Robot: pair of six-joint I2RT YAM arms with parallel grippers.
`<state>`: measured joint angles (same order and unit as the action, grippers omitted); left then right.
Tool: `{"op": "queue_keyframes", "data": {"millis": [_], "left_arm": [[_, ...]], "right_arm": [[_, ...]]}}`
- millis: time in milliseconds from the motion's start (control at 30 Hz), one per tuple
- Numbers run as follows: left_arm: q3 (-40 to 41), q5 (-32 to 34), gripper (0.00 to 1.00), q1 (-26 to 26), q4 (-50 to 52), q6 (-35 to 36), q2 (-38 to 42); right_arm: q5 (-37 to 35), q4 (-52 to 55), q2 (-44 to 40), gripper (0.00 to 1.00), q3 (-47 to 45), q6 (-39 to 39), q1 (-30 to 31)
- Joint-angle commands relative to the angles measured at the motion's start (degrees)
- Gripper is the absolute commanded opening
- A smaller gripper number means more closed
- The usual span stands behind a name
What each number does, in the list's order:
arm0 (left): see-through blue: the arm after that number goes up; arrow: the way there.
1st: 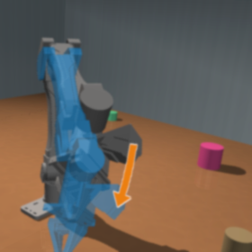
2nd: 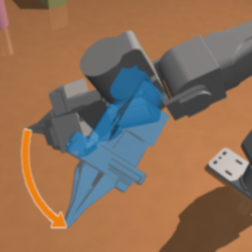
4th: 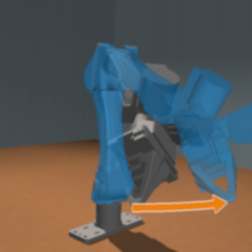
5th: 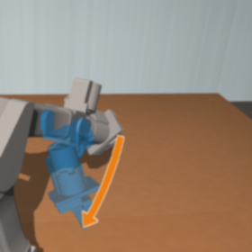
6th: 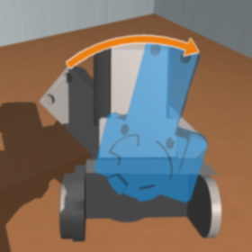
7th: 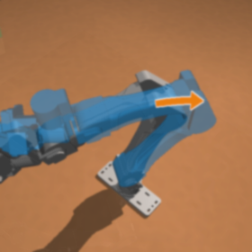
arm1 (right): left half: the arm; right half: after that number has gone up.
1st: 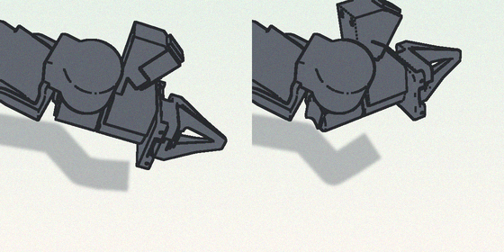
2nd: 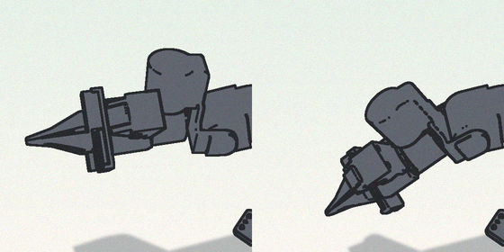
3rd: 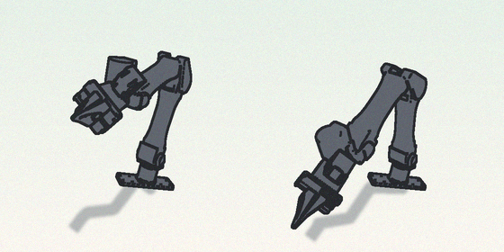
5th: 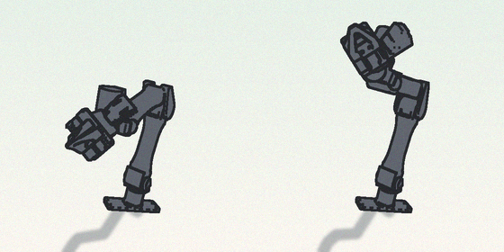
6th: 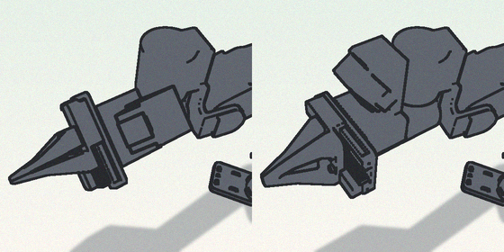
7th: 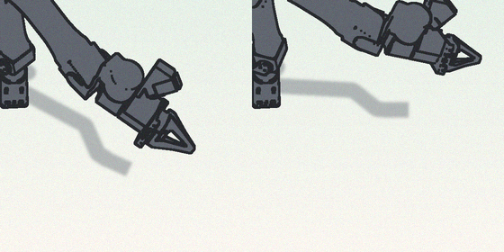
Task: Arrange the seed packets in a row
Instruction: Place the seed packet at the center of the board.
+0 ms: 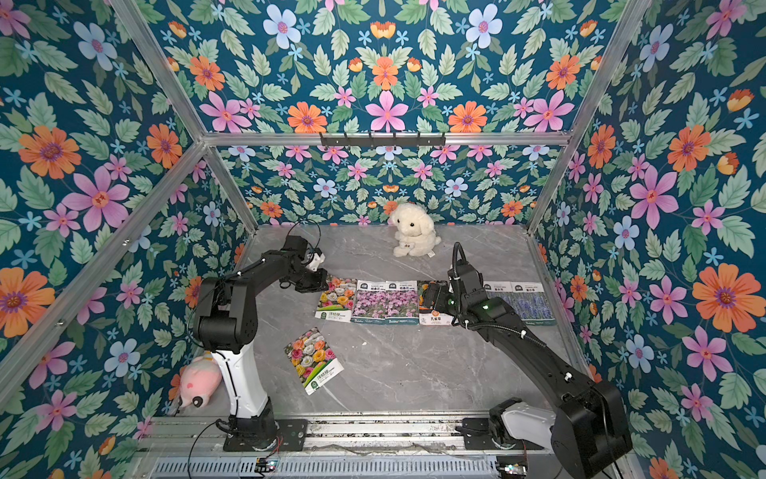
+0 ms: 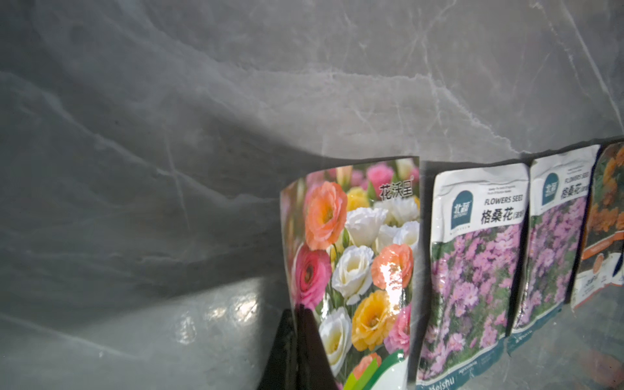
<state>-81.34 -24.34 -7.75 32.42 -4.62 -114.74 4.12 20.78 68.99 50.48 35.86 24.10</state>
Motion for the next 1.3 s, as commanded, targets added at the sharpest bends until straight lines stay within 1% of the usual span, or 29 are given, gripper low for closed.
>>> {"op": "queue_keyframes", "data": {"millis": [0, 300, 433, 467, 533, 733, 867, 900, 967, 1033, 1133, 1167, 1267], "left_arm": [[0.0, -1.1, 0.00, 0.1, -2.1, -0.6, -0.2], [-1.7, -2.6, 0.00, 0.1, 0.7, 3.9, -2.4], [-2.4, -1.2, 0.00, 0.1, 1.7, 5.1, -3.1], [-2.9, -0.5, 0.01, 0.1, 2.4, 5.2, -3.4], [-3.5, 1.0, 0.11, 0.1, 3.2, 5.3, -3.6], [-3.8, 7.4, 0.49, 0.3, 2.9, 3.8, 0.0], [-1.9, 11.5, 0.67, 0.5, 0.9, -0.5, 5.9], [-1.0, 12.6, 0.73, 0.5, 0.3, -2.0, 7.7], [1.7, 15.4, 0.82, 0.5, -0.4, -5.3, 11.8], [5.9, 19.3, 0.89, 0.5, -2.2, -9.9, 16.7], [14.7, 23.0, 0.99, 0.5, -5.4, -15.2, 24.9], [17.7, 24.3, 1.00, 0.5, -5.9, -16.9, 27.7], [25.4, 25.1, 0.99, 0.5, -6.1, -20.8, 35.0]], "right_arm": [[0.2, -1.0, 0.0, 0.95, -0.2, 0.7, 0.0], [0.1, -0.7, 0.0, 0.95, -0.4, 0.7, 0.0], [0.1, -0.8, 0.1, 0.95, -0.4, 0.8, 0.0], [0.3, -0.8, 0.2, 0.95, -0.5, 0.8, 0.0], [0.3, -0.8, 0.3, 0.95, -0.3, 0.9, 0.0], [-0.4, -0.4, 0.3, 0.96, 0.0, 0.6, 0.0], [1.1, -1.6, 0.6, 0.95, 0.4, -0.9, 0.6], [1.1, -1.6, 1.2, 0.95, 1.0, -1.5, 1.5], [-0.3, -0.9, 2.8, 0.95, 2.7, -3.0, 4.2], [-1.7, -0.2, 5.3, 0.95, 4.8, -4.1, 7.9], [-3.0, 0.6, 10.7, 0.95, 8.9, -5.8, 13.5], [-3.5, 0.8, 12.9, 0.95, 10.6, -6.3, 15.6], [-3.5, 1.1, 19.3, 0.92, 15.4, -5.6, 20.8]]}}
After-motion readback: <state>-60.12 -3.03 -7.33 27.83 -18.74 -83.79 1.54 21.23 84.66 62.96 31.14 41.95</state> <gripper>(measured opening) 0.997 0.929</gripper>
